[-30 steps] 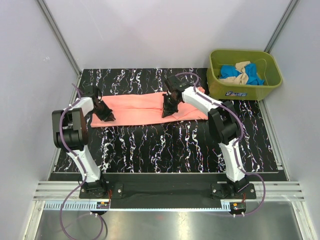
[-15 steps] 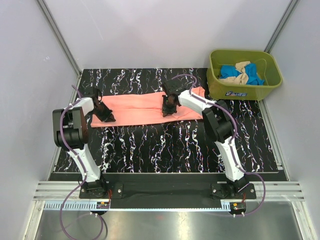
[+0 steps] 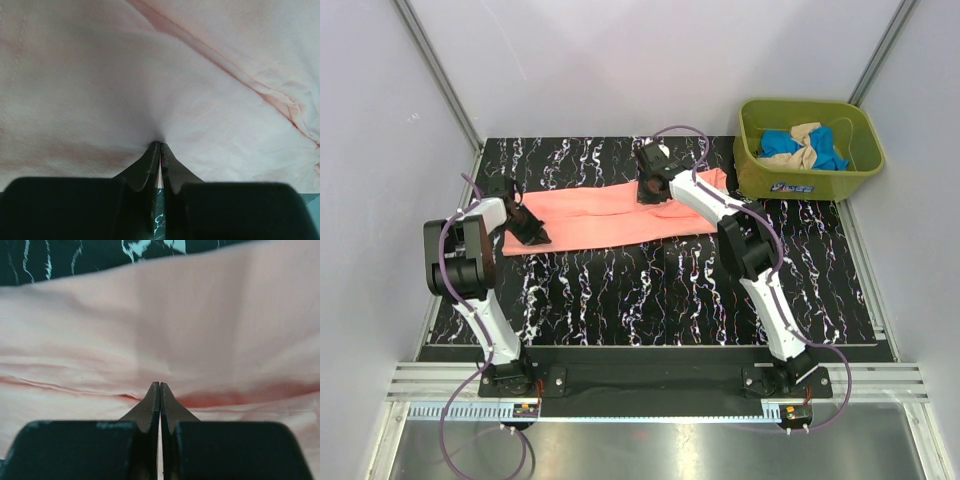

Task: Fold and stack the t-shirts
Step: Fold the tshirt

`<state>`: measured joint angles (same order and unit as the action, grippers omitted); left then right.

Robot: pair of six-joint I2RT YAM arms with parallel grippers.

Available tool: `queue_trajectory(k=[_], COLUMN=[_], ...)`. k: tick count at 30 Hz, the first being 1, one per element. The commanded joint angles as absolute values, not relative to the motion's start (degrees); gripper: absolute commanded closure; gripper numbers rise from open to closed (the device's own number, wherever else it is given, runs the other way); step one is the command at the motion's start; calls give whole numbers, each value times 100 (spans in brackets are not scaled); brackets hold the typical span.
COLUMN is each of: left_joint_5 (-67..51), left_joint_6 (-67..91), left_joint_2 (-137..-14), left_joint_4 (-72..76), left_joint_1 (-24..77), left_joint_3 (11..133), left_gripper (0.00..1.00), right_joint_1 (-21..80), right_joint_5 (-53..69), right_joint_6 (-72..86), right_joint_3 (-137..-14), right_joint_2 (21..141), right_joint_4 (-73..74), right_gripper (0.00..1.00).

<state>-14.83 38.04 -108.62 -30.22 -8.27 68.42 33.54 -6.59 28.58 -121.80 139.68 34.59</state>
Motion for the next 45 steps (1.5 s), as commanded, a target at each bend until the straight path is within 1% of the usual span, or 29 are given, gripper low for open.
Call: queue_trajectory(k=[1,6,9,10,11,13,14,16,17,18,20,21,23,27,31,33,37,43,45], left_joint_5=[-1292,-1327,-1345,-1388,-1415,-1563,-1582,-1669,-1687,-1696,-1766,-1819,-1907,-2109,-2153,-2153,-2118,-2153,-2171], left_joint_6=[3762,3683,3551,3507,3481,3350,3296,3208,3217,3217,3234,3234,3252,3287,3305,3270,3173,3146,3155], left_joint_2=[-10820,-10662,-10477,-10363,-10310,-10144,-10099,-9994,-9984,-9993,-10011,-10046,-10098,-10169,-10178,-10160,-10134,-10169,-10221], left_joint_4=[-3059,-3129,-3182,-3182,-3173,-3112,-3085,-2971,-2945,-2927,-2892,-2874,-2831,-2751,-2742,-2760,-2865,-2874,-2865], left_joint_1=[-835,-835,-817,-817,-791,-704,-660,-493,-457,-370,-290,-212,-150,-27,-26,-26,-26,-26,-35], left_joint_3=[6636,6653,6680,6680,6688,6715,6724,6732,6741,6750,6776,6802,6812,6785,6733,6724,6750,6715,6732], left_gripper=[91,91,91,91,89,85,80,75,73,73,73,73,73,73,73,73,73,73,73], right_joint_1=[3287,3269,3243,3226,3199,3068,3006,2778,2682,2594,2321,2181,2066,1872,1837,1828,1811,1802,1802], right_joint_5=[-931,-704,-615,-580,-441,-265,128,325,430,535,624,659,1062,1704,2398,2548,2488,2373,2452], right_joint_6=[2681,2584,2523,2470,2444,2356,2303,2224,2180,2136,2110,2022,1820,1284,1037,993,853,756,782], right_joint_3=[-12726,-13254,-12982,-12903,-12754,-12587,-12412,-12358,-12140,-11981,-11491,-11348,-11145,-11206,-11320,-11426,-11443,-11908,-11962], right_joint_2=[14159,14265,13818,13686,13458,13237,13062,12956,12807,12710,12412,12332,12305,12550,12866,13042,13218,13552,13614], right_joint_4=[3481,3708,3893,3954,4007,4174,4192,4472,4526,4448,4273,4193,4070,3956,3805,3797,3656,3893,3902], right_gripper=[100,100,94,90,76,67,55,49,45,41,40,36,34,34,35,36,37,38,40])
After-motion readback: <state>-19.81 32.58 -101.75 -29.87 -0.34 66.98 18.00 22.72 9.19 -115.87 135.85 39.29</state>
